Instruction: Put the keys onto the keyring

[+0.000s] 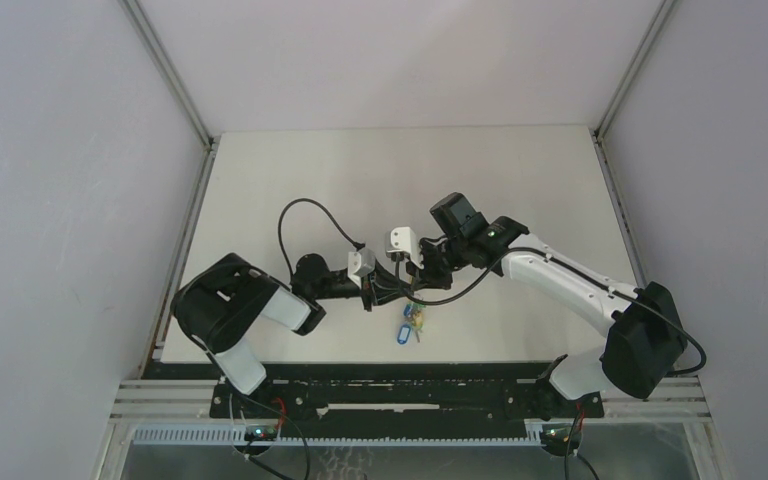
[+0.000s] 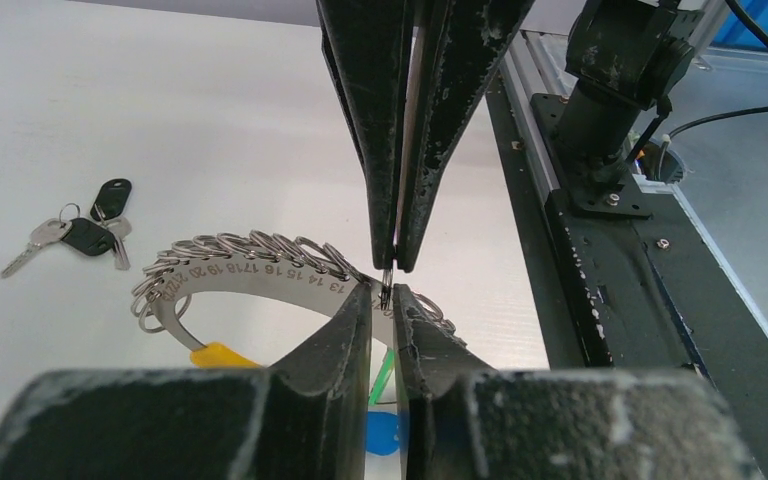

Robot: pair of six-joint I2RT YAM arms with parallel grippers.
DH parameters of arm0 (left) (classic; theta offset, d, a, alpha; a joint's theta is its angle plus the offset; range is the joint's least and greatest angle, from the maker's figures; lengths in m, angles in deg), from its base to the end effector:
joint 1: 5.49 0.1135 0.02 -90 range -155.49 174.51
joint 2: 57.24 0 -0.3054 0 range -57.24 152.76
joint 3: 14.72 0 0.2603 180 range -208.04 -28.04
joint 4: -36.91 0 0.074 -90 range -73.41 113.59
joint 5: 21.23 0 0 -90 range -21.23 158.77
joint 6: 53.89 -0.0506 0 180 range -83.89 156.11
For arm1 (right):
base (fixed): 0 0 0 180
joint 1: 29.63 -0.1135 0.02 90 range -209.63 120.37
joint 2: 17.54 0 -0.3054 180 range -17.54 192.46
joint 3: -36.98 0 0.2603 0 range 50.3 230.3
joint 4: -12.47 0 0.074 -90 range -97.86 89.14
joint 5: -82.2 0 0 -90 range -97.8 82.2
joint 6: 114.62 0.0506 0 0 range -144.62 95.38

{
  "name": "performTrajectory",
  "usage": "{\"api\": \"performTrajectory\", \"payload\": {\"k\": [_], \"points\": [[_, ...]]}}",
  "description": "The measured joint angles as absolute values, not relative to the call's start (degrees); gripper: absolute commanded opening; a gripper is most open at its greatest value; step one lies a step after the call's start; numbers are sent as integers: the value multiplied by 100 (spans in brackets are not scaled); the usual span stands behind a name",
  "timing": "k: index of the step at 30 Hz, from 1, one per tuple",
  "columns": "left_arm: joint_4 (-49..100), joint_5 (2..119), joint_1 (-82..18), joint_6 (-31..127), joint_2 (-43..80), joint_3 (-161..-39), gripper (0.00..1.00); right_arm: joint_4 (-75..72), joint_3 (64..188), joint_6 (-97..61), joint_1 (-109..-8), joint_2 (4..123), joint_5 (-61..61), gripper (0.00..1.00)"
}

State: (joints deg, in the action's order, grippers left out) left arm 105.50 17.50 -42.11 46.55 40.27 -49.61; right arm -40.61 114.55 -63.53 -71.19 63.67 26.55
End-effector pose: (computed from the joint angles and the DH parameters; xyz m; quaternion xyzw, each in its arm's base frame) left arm 0.2050 -0.2015 0.1961 0.4498 0.5150 -0.5329 0.4985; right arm 0.2030 0.2182 0.3020 -0.6558 0.6442 0.2892 0.2670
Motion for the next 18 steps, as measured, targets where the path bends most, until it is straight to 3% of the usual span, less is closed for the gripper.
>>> {"api": "performTrajectory", "payload": {"k": [2, 9, 12, 18], "points": [[10550, 1746, -4213, 4657, 4027, -4961, 16, -4058, 11455, -6369, -7128, 6367, 2679, 0], [10547, 1718, -4235, 4653, 4027, -4961, 0, -4056, 11455, -6388, -7137, 6367, 2690, 0], [10545, 1713, -4239, 4644, 4027, -4961, 0, -4061, 11464, -6386, -7146, 6367, 2655, 0], [10521, 1938, -4243, 4450, 3914, -4915, 0, -3969, 11486, -6231, -7213, 6306, 2395, 19]]}}
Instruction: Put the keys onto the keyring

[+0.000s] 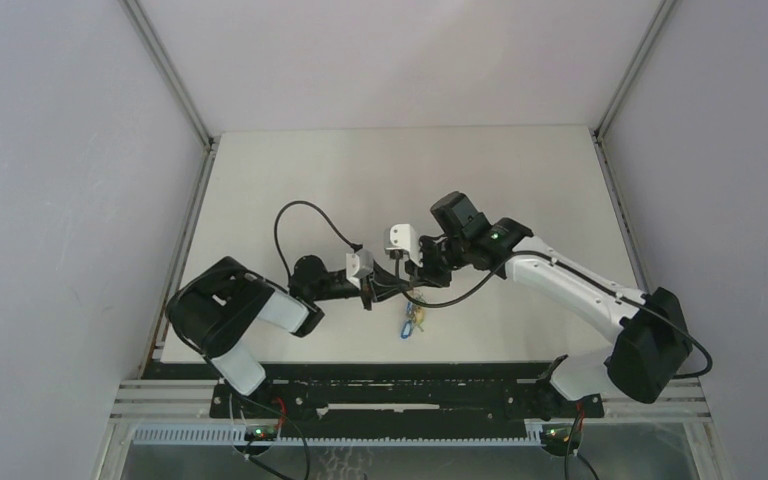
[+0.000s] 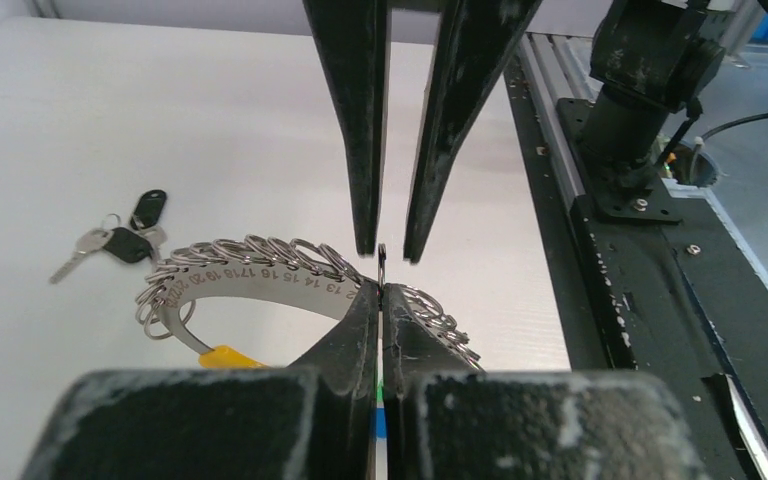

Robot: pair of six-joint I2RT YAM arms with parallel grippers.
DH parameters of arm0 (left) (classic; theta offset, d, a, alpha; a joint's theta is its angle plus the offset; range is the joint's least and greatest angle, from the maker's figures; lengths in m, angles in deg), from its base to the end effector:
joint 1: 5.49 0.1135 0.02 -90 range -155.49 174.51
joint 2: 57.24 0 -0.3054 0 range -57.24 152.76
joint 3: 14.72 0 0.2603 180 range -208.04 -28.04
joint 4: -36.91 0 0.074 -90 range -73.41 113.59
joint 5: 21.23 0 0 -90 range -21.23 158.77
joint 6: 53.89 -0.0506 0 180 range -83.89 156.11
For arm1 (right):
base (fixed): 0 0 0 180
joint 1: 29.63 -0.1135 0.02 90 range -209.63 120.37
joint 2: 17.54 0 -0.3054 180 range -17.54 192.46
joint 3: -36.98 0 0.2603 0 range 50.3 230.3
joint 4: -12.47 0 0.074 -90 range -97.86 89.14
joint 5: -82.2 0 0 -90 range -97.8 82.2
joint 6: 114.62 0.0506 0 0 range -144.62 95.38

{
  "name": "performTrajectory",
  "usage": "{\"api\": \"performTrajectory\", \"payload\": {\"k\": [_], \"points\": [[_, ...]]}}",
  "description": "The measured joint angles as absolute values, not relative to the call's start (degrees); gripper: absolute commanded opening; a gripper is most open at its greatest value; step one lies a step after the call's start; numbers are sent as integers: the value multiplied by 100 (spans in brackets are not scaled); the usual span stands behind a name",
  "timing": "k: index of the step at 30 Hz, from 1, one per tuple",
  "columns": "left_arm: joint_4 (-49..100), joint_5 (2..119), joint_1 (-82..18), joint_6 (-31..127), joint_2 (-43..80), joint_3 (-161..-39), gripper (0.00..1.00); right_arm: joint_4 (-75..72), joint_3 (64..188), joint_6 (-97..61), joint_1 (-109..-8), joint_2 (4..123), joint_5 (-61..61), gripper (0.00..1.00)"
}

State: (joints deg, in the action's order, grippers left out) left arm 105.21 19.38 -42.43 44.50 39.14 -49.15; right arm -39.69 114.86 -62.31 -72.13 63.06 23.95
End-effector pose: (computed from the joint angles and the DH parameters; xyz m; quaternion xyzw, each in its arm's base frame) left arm 0.2028 -0.2006 0.1991 0.4511 0.5104 -0.5180 0.5174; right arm 0.2013 0.2206 0.3067 -0.6538 0.6484 0.2727 0.2790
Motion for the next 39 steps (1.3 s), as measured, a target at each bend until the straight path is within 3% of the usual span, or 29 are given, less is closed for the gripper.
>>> {"api": "performTrajectory", "payload": {"k": [9, 19, 25, 39], "points": [[10512, 2371, -4233, 4159, 3446, -4580, 0, -2913, 11068, -5385, -7248, 4922, 1955, 42], [10456, 2924, -4191, 3785, 2792, -4088, 0, -1538, 9862, -3798, -6818, 3906, 880, 55], [10442, 3022, -4182, 3599, 2661, -3994, 0, -852, 9313, -3309, -6547, 3635, 1090, 58], [10442, 2961, -4182, 3464, 2661, -3994, 0, -253, 9193, -3466, -6547, 4898, 2062, 60]]}}
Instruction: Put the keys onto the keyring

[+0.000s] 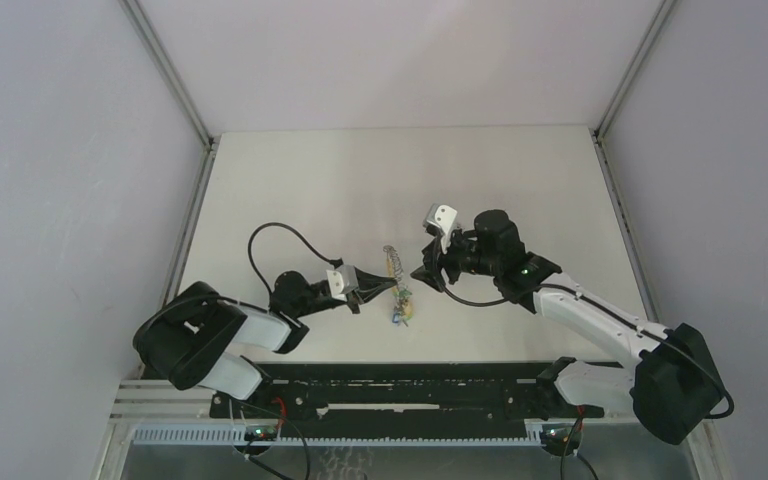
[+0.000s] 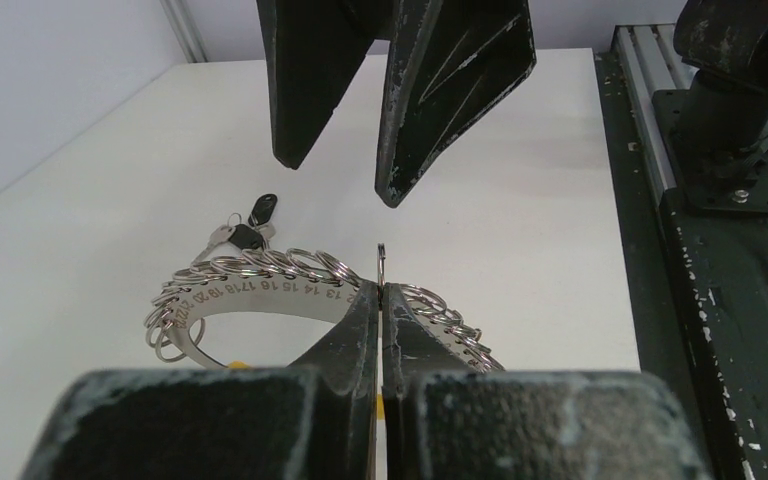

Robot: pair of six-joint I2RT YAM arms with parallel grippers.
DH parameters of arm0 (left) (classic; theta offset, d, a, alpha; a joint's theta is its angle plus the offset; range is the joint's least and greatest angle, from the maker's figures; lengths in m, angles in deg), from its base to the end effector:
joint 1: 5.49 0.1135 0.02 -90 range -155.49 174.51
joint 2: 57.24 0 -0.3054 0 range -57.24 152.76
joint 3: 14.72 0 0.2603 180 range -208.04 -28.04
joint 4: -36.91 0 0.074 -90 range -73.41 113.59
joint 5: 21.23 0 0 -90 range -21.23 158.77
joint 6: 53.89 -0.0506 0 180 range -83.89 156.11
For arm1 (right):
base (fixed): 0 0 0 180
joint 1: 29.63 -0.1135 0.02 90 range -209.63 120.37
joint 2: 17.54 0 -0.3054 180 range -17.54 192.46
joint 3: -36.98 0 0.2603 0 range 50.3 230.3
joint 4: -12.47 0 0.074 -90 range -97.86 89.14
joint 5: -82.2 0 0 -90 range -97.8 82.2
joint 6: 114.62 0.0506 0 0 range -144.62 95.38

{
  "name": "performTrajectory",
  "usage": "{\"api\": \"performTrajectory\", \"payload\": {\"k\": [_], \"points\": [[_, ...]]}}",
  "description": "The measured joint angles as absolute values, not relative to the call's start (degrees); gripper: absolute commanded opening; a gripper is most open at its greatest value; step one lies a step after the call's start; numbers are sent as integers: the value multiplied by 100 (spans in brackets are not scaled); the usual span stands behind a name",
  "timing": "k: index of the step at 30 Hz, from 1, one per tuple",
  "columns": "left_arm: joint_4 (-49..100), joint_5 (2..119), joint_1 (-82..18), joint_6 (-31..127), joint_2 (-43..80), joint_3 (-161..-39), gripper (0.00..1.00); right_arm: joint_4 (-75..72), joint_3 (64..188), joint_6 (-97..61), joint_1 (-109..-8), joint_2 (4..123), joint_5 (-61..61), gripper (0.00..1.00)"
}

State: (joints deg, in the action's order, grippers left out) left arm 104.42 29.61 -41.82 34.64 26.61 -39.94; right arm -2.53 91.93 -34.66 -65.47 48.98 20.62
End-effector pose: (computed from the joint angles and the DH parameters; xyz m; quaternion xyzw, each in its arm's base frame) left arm 0.1701 -0.1648 0.2124 0.4393 0.4971 -0.4223 0.6177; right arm 0.1961 0.1714 0.2884 -0.4403 0.7091 0.3173 0.4501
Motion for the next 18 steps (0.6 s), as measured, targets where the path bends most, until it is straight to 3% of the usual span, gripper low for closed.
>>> {"api": "performTrajectory", "payload": {"k": [8, 14, 16, 18], "points": [[10042, 3127, -4182, 2981, 2329, -3852, 0, -118, 9193, -3403, -6538, 4885, 1492, 65], [8307, 3536, -4270, 2091, 1326, -3927, 0, 64, 9018, -3081, -6527, 4245, 441, 71], [7730, 3713, -4331, 1809, 1055, -3981, 0, 197, 8869, -2959, -6505, 3993, 187, 79], [7310, 3875, -4375, 1578, 865, -3986, 0, 320, 8710, -2743, -6459, 3771, -106, 94]]}}
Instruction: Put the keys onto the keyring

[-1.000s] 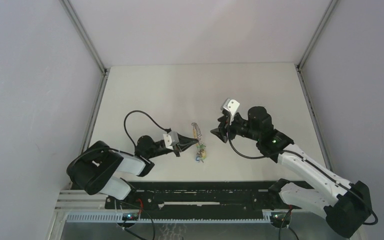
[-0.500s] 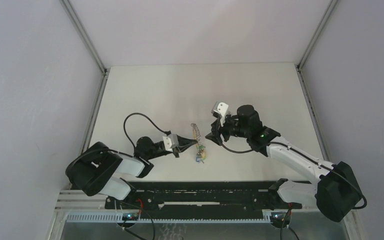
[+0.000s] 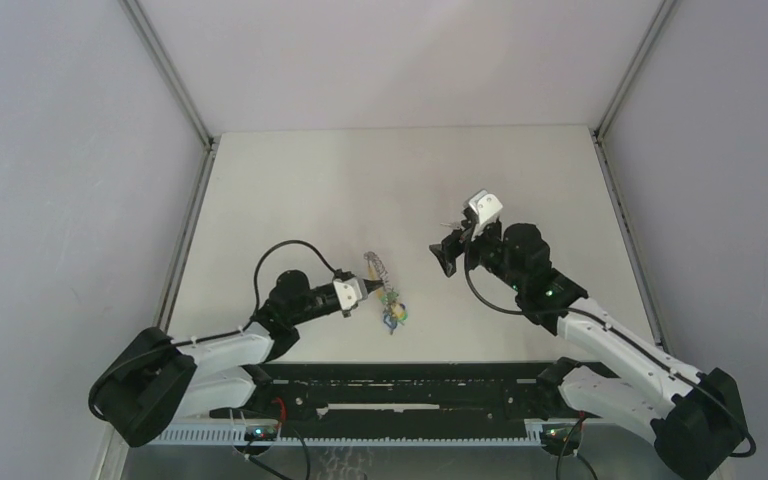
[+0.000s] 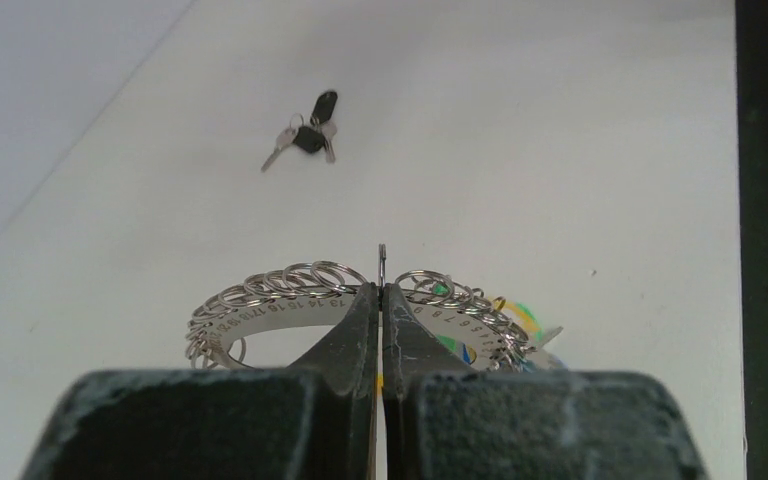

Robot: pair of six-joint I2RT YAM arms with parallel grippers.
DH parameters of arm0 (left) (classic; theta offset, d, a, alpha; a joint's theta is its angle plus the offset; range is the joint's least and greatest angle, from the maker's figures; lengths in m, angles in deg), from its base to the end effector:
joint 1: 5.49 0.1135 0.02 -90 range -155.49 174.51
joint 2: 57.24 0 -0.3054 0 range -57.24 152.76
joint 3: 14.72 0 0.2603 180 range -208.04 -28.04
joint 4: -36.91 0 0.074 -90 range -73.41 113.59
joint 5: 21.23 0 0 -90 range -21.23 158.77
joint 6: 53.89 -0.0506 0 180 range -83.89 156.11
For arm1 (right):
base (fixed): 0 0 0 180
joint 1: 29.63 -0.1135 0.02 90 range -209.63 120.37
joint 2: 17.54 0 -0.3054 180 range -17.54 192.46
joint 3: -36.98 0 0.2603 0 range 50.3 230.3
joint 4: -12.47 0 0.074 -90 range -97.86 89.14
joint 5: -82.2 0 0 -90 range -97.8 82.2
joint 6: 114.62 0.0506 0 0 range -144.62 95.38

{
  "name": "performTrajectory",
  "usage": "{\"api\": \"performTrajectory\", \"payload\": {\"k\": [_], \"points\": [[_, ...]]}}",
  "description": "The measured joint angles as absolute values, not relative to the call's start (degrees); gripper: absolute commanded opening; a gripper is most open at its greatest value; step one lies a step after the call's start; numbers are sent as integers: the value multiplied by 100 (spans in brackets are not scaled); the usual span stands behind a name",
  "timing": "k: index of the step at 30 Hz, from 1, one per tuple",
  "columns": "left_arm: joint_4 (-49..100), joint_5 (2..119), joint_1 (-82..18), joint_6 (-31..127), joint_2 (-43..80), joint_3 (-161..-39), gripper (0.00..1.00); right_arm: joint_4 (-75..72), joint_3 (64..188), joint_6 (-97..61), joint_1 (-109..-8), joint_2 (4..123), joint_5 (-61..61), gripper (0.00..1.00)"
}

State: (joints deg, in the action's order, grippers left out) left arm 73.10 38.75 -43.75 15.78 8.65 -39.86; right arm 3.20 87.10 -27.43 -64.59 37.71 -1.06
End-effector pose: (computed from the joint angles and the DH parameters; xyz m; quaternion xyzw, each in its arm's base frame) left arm 0.1491 -0.1498 0.2130 0.5004 0.5329 -0.2901 0.6176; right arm 0.1814 0.1341 0.3103 -0.2894 0.7347 0.2140 0.5751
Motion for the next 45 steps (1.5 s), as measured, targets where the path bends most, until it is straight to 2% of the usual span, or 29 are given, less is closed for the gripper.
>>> {"api": "performTrajectory", "payload": {"k": [1, 9, 10, 13, 16, 21, 25, 27, 33, 45], "points": [[7157, 3932, -4390, 1495, 810, -3986, 0, 335, 8664, -2636, -6440, 3694, -250, 99], [6211, 4314, -4490, 1147, 681, -4010, 0, 261, 8611, -1750, -6044, 3486, -936, 100], [6134, 4343, -4493, 1149, 683, -4043, 0, 219, 8611, -1659, -5983, 3530, -969, 99], [5700, 4509, -4501, 1154, 744, -4377, 0, 38, 8622, -1388, -5727, 3771, -969, 86], [5512, 4611, -4501, 1158, 830, -4624, 0, -310, 8771, -1156, -5373, 4208, -847, 83], [5356, 4618, -4501, 1191, 891, -4672, 0, -861, 9440, -826, -4958, 5213, -762, 73], [5284, 4618, -4501, 1252, 1037, -4714, 0, -1044, 9980, -421, -4892, 6039, -1013, 58], [5260, 4622, -4501, 1263, 1081, -4744, 0, -1134, 10216, -122, -4925, 6511, -1273, 54], [5249, 4640, -4501, 1302, 1103, -4766, 0, -1258, 10535, 639, -5133, 7412, -1935, 48], [5238, 4640, -4501, 1307, 1151, -4766, 0, -1044, 10788, 1526, -5340, 8319, -2574, 37]]}}
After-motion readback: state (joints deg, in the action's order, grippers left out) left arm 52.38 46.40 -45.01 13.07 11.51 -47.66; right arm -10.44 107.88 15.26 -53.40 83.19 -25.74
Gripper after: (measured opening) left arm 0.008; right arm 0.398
